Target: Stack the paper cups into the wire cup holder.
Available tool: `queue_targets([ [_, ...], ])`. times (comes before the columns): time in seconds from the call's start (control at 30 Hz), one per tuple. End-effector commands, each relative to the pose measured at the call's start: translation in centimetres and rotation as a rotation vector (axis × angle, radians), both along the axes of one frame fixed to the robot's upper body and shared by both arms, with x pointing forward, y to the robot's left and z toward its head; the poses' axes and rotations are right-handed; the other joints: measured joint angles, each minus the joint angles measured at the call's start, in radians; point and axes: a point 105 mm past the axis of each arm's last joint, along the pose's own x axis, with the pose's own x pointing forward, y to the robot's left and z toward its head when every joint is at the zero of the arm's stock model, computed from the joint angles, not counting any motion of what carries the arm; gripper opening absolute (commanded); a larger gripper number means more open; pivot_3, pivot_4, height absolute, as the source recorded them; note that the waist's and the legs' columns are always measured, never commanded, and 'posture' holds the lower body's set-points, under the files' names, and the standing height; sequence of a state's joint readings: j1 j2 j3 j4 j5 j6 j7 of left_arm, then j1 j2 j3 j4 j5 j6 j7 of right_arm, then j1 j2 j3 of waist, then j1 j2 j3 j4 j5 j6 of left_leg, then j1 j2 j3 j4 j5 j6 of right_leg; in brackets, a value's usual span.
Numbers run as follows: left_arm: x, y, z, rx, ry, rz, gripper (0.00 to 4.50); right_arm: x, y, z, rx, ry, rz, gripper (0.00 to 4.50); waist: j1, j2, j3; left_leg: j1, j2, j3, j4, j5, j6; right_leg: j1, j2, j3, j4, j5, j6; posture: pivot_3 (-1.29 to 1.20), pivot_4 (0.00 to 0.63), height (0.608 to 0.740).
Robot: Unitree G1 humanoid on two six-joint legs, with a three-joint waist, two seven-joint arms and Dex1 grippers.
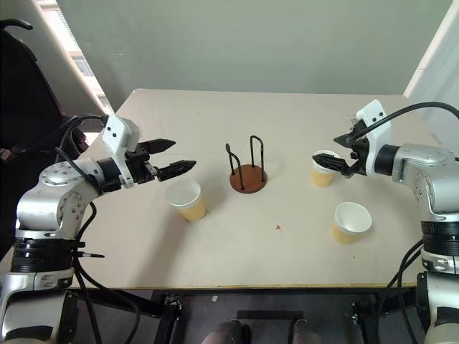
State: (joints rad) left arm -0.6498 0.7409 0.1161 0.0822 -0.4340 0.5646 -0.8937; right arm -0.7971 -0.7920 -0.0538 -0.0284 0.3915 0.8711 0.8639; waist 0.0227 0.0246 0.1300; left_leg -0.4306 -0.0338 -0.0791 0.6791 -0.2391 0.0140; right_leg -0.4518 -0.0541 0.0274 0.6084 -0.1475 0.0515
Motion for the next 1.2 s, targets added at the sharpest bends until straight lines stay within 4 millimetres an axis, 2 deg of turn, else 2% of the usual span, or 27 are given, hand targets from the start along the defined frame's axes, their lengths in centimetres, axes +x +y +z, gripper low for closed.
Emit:
queue_targets([
  [0.03, -0.4, -1.0, 1.2, -0.015, -0.049, -0.045, 4.5, -0.5, 0.2, 3.0, -0.007, -0.107, 0.011, 4.3, 0.0, 0.0, 0.0, 0.0, 0.0, 0.0, 0.0, 0.0, 0.0, 0.0, 0.0, 0.0, 0.0, 0.0, 0.0, 0.0, 0.15, 0.74],
  [0.23, -0.7, -2.9, 0.9, -0.039, -0.033, -0.092, 4.5, -0.9, -0.2, 3.8, 0.031, -0.142, -0.001, 4.3, 0.0, 0.0, 0.0, 0.0, 0.0, 0.0, 0.0, 0.0, 0.0, 0.0, 0.0, 0.0, 0.001, 0.0, 0.0, 0.0, 0.15, 0.74],
  [0.43, -0.9, -4.1, 0.4, 0.003, 0.01, -0.118, 4.5, -3.8, 1.8, 3.0, 0.006, -0.051, 0.185, 4.3, 0.0, 0.0, 0.0, 0.0, 0.0, 0.0, 0.0, 0.0, 0.0, 0.0, 0.0, 0.0, 0.001, 0.0, 0.001, 0.0, 0.15, 0.74],
  [0.8, 1.4, -5.7, 0.1, -0.013, 0.047, -0.069, 4.5, -5.4, 1.7, 3.0, -0.039, -0.023, 0.224, 4.3, 0.001, 0.0, 0.0, 0.001, 0.0, 0.001, 0.001, 0.003, 0.002, 0.002, -0.001, 0.0, 0.001, -0.002, -0.003, 0.0, 0.15, 0.74],
  [1.2, 3.7, -7.6, -1.0, -0.01, 0.092, -0.043, 4.5, -6.0, 1.3, 2.8, -0.07, -0.034, 0.199, 4.3, 0.002, -0.001, 0.0, 0.0, 0.0, 0.001, 0.001, 0.003, 0.002, 0.002, -0.001, 0.0, 0.0, 0.001, 0.003, 0.0, 0.15, 0.74],
])
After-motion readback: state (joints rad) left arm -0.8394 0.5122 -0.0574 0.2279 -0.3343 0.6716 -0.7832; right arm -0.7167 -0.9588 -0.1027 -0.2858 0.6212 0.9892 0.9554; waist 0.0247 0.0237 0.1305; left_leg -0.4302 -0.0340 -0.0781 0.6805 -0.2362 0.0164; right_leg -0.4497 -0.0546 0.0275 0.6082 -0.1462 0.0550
